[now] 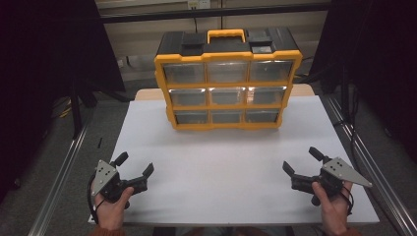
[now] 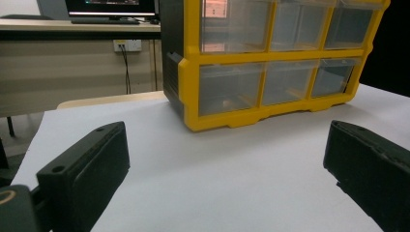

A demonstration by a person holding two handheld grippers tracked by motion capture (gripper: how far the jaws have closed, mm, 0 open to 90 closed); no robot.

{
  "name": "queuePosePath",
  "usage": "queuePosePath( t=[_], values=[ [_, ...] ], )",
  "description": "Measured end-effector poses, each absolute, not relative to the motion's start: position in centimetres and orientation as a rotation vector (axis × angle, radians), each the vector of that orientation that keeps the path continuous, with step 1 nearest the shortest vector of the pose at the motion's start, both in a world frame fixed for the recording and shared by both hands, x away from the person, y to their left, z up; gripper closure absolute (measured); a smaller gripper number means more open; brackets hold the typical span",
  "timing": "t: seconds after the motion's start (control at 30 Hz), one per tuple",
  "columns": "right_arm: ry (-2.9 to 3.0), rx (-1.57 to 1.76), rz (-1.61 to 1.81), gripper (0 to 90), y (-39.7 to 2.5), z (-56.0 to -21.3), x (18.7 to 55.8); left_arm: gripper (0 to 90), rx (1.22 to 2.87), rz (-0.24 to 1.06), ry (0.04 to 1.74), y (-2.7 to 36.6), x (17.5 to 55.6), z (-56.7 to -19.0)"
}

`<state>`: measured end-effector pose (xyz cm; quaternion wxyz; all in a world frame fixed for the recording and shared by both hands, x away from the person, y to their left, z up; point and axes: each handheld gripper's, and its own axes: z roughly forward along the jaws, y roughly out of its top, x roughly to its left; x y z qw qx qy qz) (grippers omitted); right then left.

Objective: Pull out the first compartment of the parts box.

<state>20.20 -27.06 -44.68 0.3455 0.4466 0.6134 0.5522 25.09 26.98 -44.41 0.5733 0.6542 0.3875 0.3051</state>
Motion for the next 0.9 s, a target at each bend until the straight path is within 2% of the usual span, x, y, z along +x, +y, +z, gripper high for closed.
queuePosePath(
  t=[0.33, 0.9],
  values=[
    [1.606, 1.154, 1.436, 0.3, -27.0, -44.8, 20.2, 2.5, 1.552, 0.71, 0.909, 26.8, 25.1, -44.2],
    [1.605, 1.176, 1.437, 0.1, -26.9, -45.0, 20.2, 2.4, 1.629, 0.718, 0.806, 25.0, 25.8, -43.6]
  ],
)
